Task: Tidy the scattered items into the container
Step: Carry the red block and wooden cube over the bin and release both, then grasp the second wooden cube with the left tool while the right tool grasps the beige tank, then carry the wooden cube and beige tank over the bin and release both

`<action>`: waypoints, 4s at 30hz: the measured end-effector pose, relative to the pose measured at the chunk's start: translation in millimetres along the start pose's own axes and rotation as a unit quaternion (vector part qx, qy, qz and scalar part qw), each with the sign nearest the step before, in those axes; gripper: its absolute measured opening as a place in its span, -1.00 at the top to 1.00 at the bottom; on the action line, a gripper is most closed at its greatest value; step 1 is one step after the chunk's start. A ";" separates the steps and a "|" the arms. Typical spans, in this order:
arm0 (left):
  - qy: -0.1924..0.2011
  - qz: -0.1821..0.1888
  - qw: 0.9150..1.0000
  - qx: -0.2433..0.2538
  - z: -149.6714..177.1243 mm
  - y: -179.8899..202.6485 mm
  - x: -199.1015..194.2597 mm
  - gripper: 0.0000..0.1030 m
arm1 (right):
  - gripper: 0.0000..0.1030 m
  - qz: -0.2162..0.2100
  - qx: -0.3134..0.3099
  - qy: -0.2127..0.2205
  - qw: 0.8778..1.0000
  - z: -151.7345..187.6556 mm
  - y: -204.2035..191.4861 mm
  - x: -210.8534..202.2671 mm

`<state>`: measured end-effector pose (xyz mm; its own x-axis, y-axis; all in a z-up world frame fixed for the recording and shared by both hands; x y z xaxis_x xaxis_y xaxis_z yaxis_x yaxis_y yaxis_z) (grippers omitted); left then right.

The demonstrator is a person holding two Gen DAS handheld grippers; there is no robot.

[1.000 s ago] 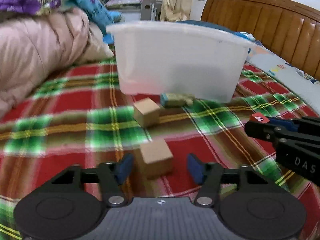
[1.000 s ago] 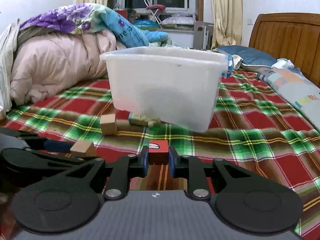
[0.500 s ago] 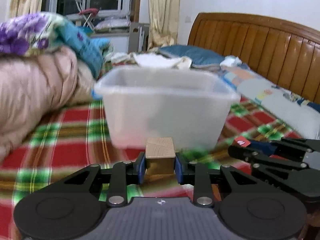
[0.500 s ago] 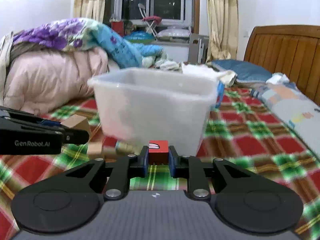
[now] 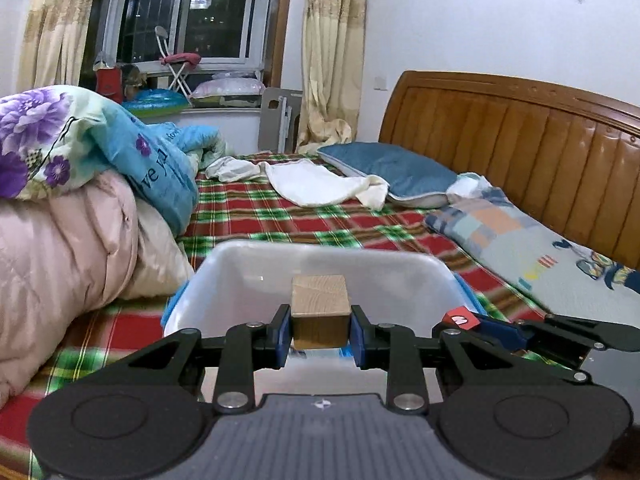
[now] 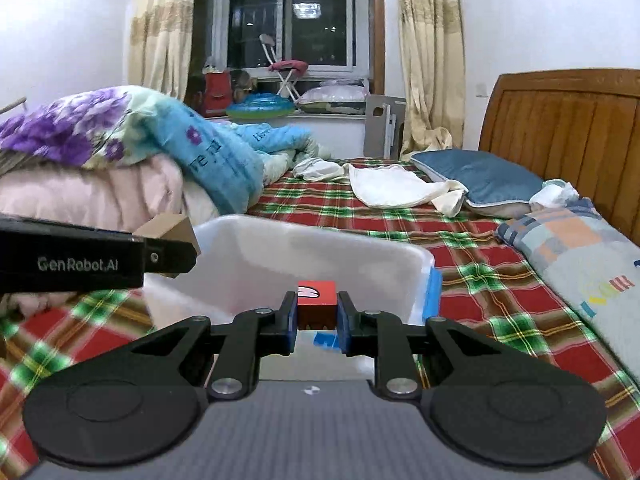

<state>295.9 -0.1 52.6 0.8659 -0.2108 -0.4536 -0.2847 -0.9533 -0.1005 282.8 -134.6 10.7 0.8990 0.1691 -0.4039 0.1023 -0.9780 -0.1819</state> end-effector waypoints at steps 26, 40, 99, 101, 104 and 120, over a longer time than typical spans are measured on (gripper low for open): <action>0.012 -0.014 1.000 -0.018 29.9 -30.9 -15.4 -0.41 | -0.25 -0.004 -0.041 0.020 0.999 4.4 4.5 1.7; -0.112 0.033 0.993 -0.025 154.1 -11.8 8.4 -0.40 | -0.22 -0.047 -0.137 -0.042 0.988 103.8 -19.8 -21.7; -0.007 0.056 0.998 0.029 93.2 -3.9 -73.7 0.36 | 0.24 -0.033 -0.087 -0.081 0.992 90.4 -27.2 -46.4; 0.008 0.054 0.998 0.032 77.0 1.0 -79.8 0.36 | 0.24 -0.030 -0.084 -0.063 0.994 74.4 -27.5 -51.3; 0.024 0.049 0.997 0.047 55.2 8.0 -83.0 0.36 | 0.24 -0.027 -0.088 -0.037 0.995 50.2 -29.5 -54.8; 0.013 0.049 0.999 0.019 19.5 -2.0 -33.0 -0.33 | 0.24 -0.017 -0.053 -0.002 0.998 -19.3 -13.8 -6.9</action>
<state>259.8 13.0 50.5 0.8433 -0.3082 -0.4403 -0.3833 -0.9191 -0.0909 283.4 -124.6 33.2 0.8929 0.2032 -0.4018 0.1777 -0.9790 -0.1000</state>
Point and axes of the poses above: each gripper's, at about its wrist camera, not at the fingertips, and x roughly the way its jaws point, y to its right, z to its underside, the point moved 6 cm from there along x, roughly the way its jaws point, and after that the axes turned 12 degrees about x, right-handed, at the moved point
